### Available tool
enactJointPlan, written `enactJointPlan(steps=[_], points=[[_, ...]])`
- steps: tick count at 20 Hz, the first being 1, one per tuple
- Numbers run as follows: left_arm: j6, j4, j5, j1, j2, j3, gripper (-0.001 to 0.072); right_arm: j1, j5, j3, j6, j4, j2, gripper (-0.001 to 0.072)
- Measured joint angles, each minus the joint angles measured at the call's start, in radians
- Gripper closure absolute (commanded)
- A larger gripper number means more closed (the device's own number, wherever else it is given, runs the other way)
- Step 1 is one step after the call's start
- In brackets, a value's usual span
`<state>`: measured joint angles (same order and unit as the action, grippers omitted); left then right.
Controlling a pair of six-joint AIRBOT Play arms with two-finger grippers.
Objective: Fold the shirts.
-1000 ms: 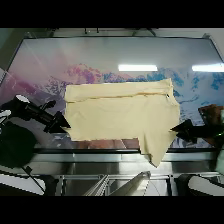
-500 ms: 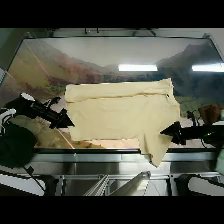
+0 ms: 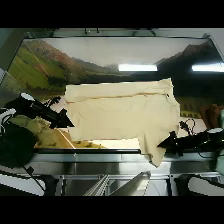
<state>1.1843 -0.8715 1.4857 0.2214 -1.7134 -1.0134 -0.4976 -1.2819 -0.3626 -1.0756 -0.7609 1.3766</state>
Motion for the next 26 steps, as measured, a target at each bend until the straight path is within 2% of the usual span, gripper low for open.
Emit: enactJointPlan(steps=[3,7,10,13,15,18,26], points=[[-0.005,0.002,0.060,0.014,0.000,0.000,0.0681,-0.002,0.009,-0.028,0.013,0.014,-0.057,0.0695],[0.010,0.005,0.140,0.076,0.000,0.000,0.0682,-0.001,-0.072,-0.140,-0.010,0.071,-0.152,0.0694],[0.027,0.022,0.169,0.131,0.000,0.000,0.0680,0.000,-0.085,-0.227,0.000,0.174,-0.175,0.0695],[0.027,0.116,0.182,0.180,-0.002,-0.018,0.0680,0.011,-0.056,-0.318,0.049,0.320,-0.155,0.0695],[0.026,0.182,0.192,0.197,-0.011,-0.066,0.0708,0.036,-0.021,-0.389,0.075,0.389,-0.116,0.0695],[0.027,0.246,0.199,0.193,-0.043,-0.208,0.0708,0.101,0.065,-0.523,0.097,0.446,-0.007,0.0695],[0.092,0.283,0.206,0.107,-0.299,-0.668,0.0705,0.216,0.234,-0.816,0.137,0.482,0.381,0.0689]])
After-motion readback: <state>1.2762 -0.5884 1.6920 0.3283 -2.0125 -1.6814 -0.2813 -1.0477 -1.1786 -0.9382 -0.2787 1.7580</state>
